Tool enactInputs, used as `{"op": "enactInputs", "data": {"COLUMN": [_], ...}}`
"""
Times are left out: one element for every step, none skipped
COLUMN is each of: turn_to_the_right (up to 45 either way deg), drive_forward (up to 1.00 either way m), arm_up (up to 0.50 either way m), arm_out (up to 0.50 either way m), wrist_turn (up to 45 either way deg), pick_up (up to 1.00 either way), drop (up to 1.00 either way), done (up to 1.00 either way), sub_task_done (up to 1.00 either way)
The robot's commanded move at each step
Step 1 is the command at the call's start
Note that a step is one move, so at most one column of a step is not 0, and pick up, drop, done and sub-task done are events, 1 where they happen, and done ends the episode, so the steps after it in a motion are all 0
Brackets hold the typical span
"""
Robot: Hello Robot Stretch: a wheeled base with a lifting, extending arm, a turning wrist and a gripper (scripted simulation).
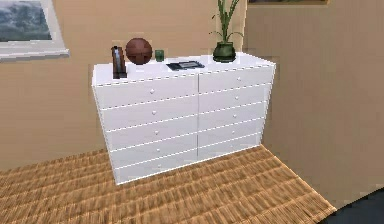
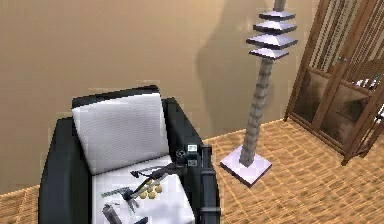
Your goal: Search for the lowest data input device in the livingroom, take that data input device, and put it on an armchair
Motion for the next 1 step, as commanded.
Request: {"op": "enactInputs", "data": {"turn_to_the_right": [0.0], "drive_forward": [0.00], "arm_up": [0.00], "arm_out": [0.00], "wrist_turn": [0.0], "pick_up": [0.00], "drop": [0.00], "done": [1.00], "sub_task_done": [0.00]}}
